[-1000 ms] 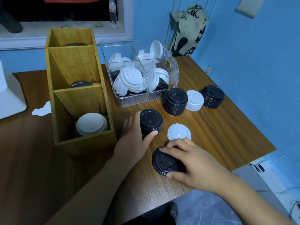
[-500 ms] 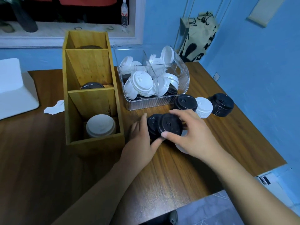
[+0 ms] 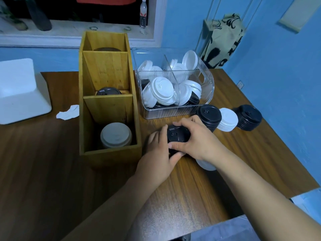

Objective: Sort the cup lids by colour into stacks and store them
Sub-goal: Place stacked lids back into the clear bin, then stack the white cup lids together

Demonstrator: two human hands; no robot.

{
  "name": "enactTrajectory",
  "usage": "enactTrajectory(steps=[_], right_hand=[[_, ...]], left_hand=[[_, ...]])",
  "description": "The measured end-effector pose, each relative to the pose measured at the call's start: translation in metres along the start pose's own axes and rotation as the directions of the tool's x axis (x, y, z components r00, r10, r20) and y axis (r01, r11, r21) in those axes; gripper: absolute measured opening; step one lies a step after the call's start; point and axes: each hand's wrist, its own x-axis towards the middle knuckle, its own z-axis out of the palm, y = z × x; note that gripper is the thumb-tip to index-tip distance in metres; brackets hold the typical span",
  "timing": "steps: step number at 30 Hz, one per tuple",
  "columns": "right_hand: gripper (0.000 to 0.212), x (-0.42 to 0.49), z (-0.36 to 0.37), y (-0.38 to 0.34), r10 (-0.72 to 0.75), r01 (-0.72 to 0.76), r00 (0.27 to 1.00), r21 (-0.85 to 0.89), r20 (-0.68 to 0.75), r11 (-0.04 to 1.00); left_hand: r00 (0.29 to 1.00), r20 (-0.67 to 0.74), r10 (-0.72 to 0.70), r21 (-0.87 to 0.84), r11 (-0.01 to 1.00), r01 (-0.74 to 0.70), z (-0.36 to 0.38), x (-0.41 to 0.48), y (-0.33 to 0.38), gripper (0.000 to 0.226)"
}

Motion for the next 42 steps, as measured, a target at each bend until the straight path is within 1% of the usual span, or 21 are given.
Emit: enactTrajectory(steps=[4, 9, 10, 11, 13, 14, 15, 16, 18, 22, 25, 27, 28, 30, 32, 37, 39, 42], right_hand=[[0.072, 0.003, -0.001, 0.001, -0.006, 0.007, 1.000, -0.061, 0.020, 0.998], [0.071, 0.000, -0.011, 0.000, -0.062, 0.070, 0.997, -0.148, 0.055, 0.987], [0.068, 0.003, -0.016, -0.002, -0.084, 0.088, 0.996, -0.149, 0.036, 0.985], [0.064, 0.009, -0.021, -0.004, -0.106, 0.104, 0.994, -0.116, -0.012, 0.988], [0.049, 0.027, -0.032, -0.012, -0.123, 0.121, 0.980, -0.022, -0.155, 0.992], [0.041, 0.038, -0.037, -0.016, -0.131, 0.133, 0.969, -0.008, -0.210, 0.991], [0.039, 0.051, -0.042, -0.020, -0.152, 0.148, 0.960, -0.035, -0.233, 0.988], [0.043, 0.063, -0.046, -0.025, -0.181, 0.165, 0.958, -0.090, -0.224, 0.982], [0.058, 0.086, -0.053, -0.033, -0.226, 0.188, 0.962, -0.234, -0.152, 0.954], [0.085, 0.121, -0.055, -0.046, -0.238, 0.199, 0.971, -0.493, -0.017, 0.847], [0.090, 0.133, -0.053, -0.048, -0.197, 0.180, 0.980, -0.554, 0.029, 0.813], [0.089, 0.133, -0.053, -0.047, -0.207, 0.177, 0.978, -0.522, 0.002, 0.834], [0.088, 0.131, -0.054, -0.046, -0.211, 0.177, 0.977, -0.473, -0.019, 0.863], [0.086, 0.119, -0.058, -0.042, -0.206, 0.177, 0.977, -0.320, -0.059, 0.931], [0.083, 0.098, -0.062, -0.035, -0.190, 0.173, 0.976, -0.151, -0.108, 0.973], [0.081, 0.024, -0.059, -0.016, -0.175, 0.197, 0.956, 0.073, -0.237, 0.978], [0.081, -0.006, -0.053, -0.005, -0.154, 0.184, 0.962, 0.119, -0.227, 0.976], [0.084, -0.047, -0.042, 0.017, -0.102, 0.117, 0.977, 0.072, -0.188, 0.990]], left_hand=[[1.000, 0.001, 0.019, 0.017, 1.000, -0.019, 0.002, 0.000, -0.004, 0.085], [0.999, -0.020, 0.040, 0.028, 0.999, -0.039, 0.002, -0.001, -0.002, 0.083], [0.999, -0.028, 0.038, 0.032, 0.999, -0.037, 0.002, -0.001, -0.002, 0.084], [0.999, -0.036, 0.039, 0.042, 0.998, -0.038, 0.002, 0.000, -0.002, 0.085], [0.998, -0.044, 0.047, 0.063, 0.997, -0.044, 0.002, 0.000, -0.001, 0.086], [0.998, -0.044, 0.045, 0.062, 0.997, -0.042, 0.002, 0.000, -0.001, 0.086], [0.998, -0.045, 0.042, 0.056, 0.998, -0.039, 0.002, 0.000, -0.001, 0.086], [0.998, -0.049, 0.041, 0.050, 0.998, -0.038, 0.002, 0.000, -0.001, 0.086], [0.998, -0.049, 0.035, 0.042, 0.999, -0.033, 0.002, 0.000, -0.001, 0.087], [0.999, -0.044, 0.025, 0.034, 0.999, -0.024, 0.003, 0.000, -0.002, 0.087], [0.999, -0.044, 0.028, 0.055, 0.998, -0.026, 0.002, 0.000, -0.002, 0.087], [0.999, -0.042, 0.028, 0.063, 0.998, -0.026, 0.002, 0.000, -0.002, 0.087], [0.999, -0.041, 0.029, 0.065, 0.998, -0.026, 0.002, 0.001, -0.002, 0.087], [0.999, -0.043, 0.024, 0.071, 0.997, -0.021, 0.003, 0.001, -0.003, 0.087], [0.999, -0.046, 0.017, 0.077, 0.997, -0.013, 0.003, 0.002, -0.004, 0.086], [0.999, -0.033, 0.005, 0.081, 0.997, -0.002, 0.003, 0.002, -0.003, 0.086], [1.000, -0.023, -0.010, 0.071, 0.997, 0.012, 0.002, 0.001, -0.003, 0.087], [0.999, -0.014, -0.036, 0.060, 0.998, 0.037, 0.000, 0.001, -0.002, 0.088]])
